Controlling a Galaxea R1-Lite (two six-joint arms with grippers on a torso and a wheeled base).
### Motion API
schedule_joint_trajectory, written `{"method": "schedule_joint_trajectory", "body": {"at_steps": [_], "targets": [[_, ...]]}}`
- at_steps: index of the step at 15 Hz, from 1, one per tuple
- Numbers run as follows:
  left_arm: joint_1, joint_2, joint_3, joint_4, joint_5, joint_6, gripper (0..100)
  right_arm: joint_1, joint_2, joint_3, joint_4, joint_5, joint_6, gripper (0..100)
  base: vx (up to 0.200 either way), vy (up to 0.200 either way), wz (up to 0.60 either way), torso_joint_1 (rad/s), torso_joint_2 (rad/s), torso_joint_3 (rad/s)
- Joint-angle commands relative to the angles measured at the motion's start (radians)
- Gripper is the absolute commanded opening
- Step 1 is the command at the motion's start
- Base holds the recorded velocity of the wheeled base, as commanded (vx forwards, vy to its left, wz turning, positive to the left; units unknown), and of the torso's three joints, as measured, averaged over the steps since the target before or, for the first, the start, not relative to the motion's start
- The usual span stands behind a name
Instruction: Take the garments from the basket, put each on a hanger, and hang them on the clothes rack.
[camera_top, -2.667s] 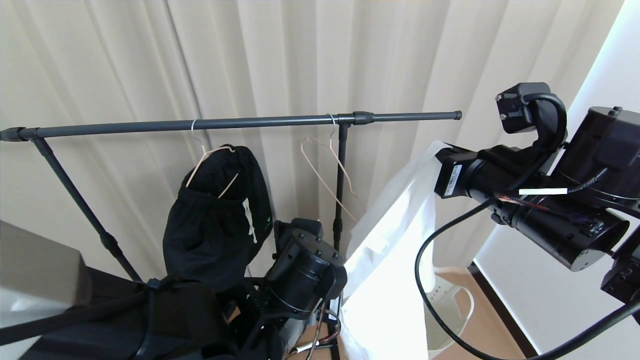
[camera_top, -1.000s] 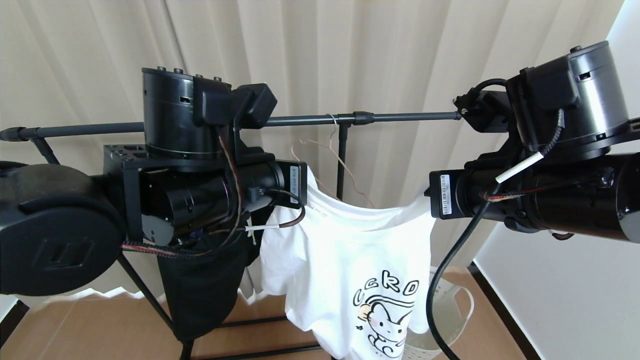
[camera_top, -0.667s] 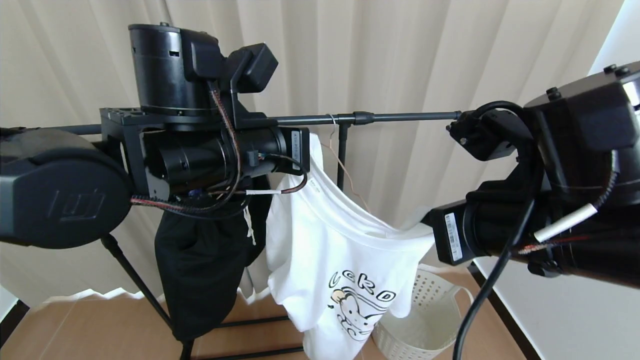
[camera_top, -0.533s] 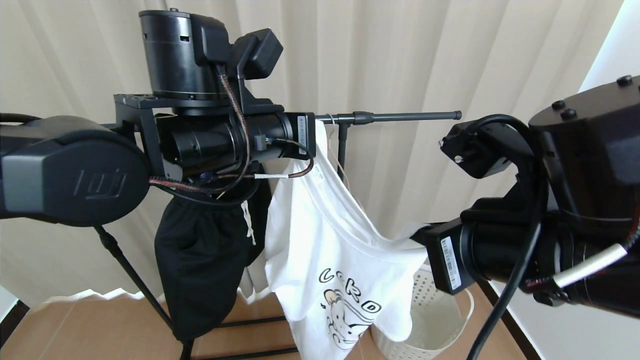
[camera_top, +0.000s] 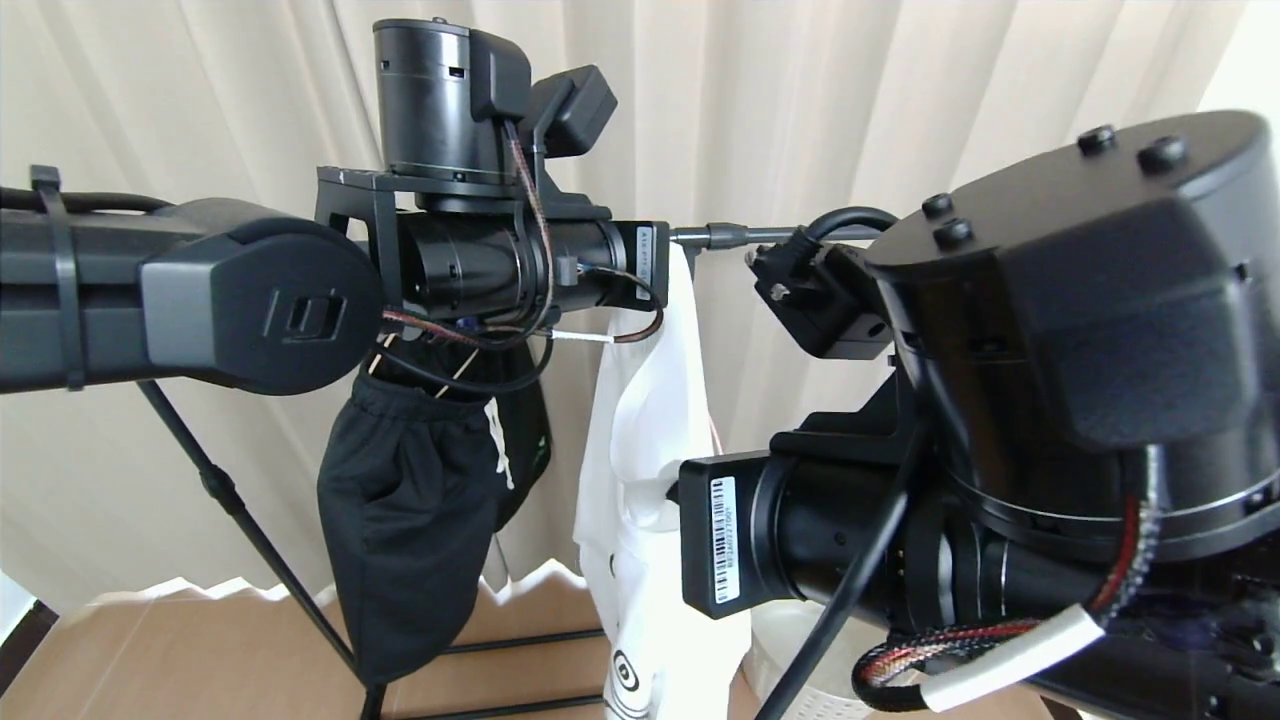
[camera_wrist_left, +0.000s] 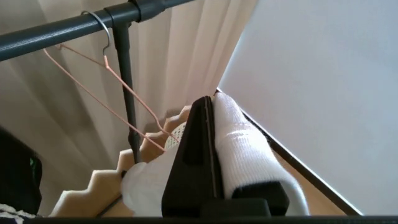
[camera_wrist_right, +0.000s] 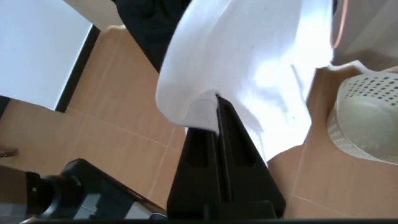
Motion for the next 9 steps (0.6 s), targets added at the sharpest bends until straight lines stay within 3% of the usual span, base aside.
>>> {"method": "schedule_joint_trajectory", "body": {"at_steps": [1, 4, 7, 9], "targets": [[0.001, 0.0, -0.001, 0.007, 0.001, -0.001, 0, 0.0, 0.018, -0.008, 0.009, -0.004, -0.003, 0, 0.0, 0.0, 0.0, 0.0, 0.0, 0.0], [0.009, -0.028, -0.007, 0.06, 0.007, 0.001, 0, -0.064, -0.045, 0.04, 0.126, -0.009, -0.101, 0, 0.0, 0.0, 0.0, 0.0, 0.0, 0.0], [0.02, -0.088, -0.01, 0.18, 0.038, 0.007, 0, -0.181, -0.08, 0.098, 0.127, -0.013, -0.219, 0, 0.0, 0.0, 0.0, 0.0, 0.0, 0.0], [0.018, -0.134, 0.001, 0.303, 0.104, 0.053, 0, -0.282, -0.049, 0.066, 0.097, -0.022, -0.225, 0, 0.0, 0.0, 0.0, 0.0, 0.0, 0.0]]}}
